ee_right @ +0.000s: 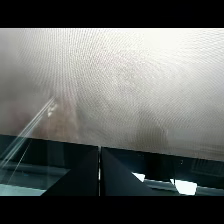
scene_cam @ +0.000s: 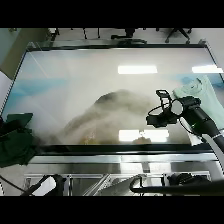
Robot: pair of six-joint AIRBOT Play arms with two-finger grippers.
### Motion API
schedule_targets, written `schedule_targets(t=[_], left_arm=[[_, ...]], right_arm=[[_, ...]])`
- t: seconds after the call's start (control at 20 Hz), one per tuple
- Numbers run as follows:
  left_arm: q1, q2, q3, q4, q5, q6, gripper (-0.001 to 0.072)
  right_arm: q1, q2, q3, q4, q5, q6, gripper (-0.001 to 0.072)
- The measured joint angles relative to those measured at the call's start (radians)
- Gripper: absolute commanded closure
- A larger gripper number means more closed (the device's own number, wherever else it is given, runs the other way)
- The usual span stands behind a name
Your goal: Fold the shirts.
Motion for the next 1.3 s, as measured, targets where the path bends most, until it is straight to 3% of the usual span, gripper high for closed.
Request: schedule_targets(t=[0.25,0.3,0.35,0.4,0.7,1.1,1.3], left_arm=[[0.014,-0.198,0.002,0.065,0.104,-0.003,0.0004],[0.015,-0.234,0.006,0.084,0.117,-0.004,0.0118],[0.016,-0.270,0.016,0.099,0.128,-0.010,0.0467],[0.016,-0.301,0.031,0.110,0.131,-0.011,0.0687],[-0.026,-0.380,0.222,0.071,0.003,0.009,0.0695],[-0.309,-0.153,0.544,-0.445,-0.001,0.100,0.0694],[-0.544,-0.063,0.626,-0.558,0.053,0.114,0.0694]], right_arm=[[0.000,0.000,0.000,0.000,0.000,0.000,0.0689],[0.000,0.000,0.000,0.000,0.000,0.000,0.0689],[0.000,0.000,0.000,0.000,0.000,0.000,0.0689],[0.000,0.000,0.000,0.000,0.000,0.000,0.0690],[0.000,0.000,0.000,0.000,0.000,0.000,0.0689],[0.000,0.000,0.000,0.005,-0.002,0.000,0.0689],[0.000,0.000,0.000,0.031,0.002,0.000,0.0690]])
